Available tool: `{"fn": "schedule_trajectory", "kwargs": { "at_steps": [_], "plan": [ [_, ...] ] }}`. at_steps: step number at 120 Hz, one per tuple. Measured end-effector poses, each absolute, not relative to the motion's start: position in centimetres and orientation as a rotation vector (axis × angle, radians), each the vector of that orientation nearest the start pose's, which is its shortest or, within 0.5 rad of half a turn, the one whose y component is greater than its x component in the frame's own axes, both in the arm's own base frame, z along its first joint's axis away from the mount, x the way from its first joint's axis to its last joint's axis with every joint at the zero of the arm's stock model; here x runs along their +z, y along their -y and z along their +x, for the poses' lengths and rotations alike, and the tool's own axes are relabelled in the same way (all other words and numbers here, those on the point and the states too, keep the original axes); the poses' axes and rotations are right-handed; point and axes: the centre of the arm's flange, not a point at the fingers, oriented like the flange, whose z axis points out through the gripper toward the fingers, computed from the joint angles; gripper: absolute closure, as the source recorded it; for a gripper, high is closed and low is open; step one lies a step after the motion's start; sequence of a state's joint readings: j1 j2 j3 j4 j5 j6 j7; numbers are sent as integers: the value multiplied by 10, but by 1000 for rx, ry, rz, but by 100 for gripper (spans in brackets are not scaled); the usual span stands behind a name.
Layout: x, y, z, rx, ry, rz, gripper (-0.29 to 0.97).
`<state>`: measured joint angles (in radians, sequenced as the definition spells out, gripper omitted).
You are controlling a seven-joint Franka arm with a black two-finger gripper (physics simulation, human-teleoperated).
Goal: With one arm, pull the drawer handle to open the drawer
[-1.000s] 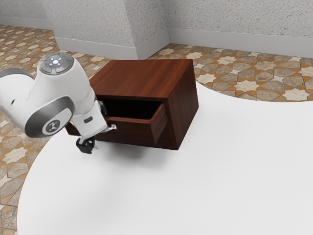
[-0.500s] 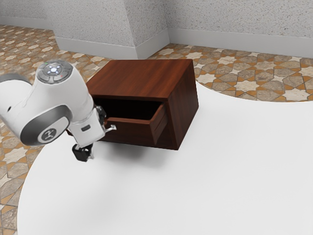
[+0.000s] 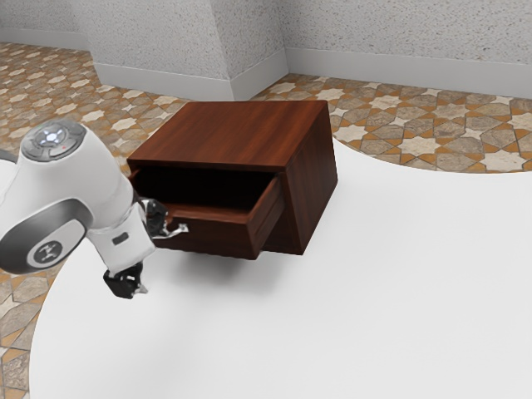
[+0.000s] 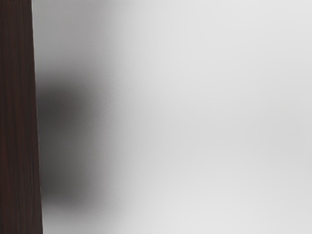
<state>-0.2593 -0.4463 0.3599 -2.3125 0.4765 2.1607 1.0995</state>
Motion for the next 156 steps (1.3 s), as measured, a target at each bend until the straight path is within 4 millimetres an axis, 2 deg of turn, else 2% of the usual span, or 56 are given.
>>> {"fn": "schedule_trajectory", "kwargs": {
  "at_steps": [16, 24, 43, 73, 92, 98, 119, 135, 144, 156],
  "plan": [
    [535, -78, 432, -141, -1586, -2258, 7],
    [535, -77, 427, -149, -1589, -2256, 6],
    [540, -79, 425, -153, -1584, -2242, 12],
    [546, -87, 424, -157, -1565, -2239, 4],
    [572, -93, 422, -206, -1530, -2227, 2],
    [582, -102, 421, -220, -1505, -2242, 1],
    [647, -121, 428, -305, -1399, -2336, 1],
    [680, -128, 439, -312, -1313, -2475, 0],
    [687, -128, 446, -273, -1265, -2566, 0],
    [678, -126, 456, -207, -1224, -2681, 0]
  ]
}}
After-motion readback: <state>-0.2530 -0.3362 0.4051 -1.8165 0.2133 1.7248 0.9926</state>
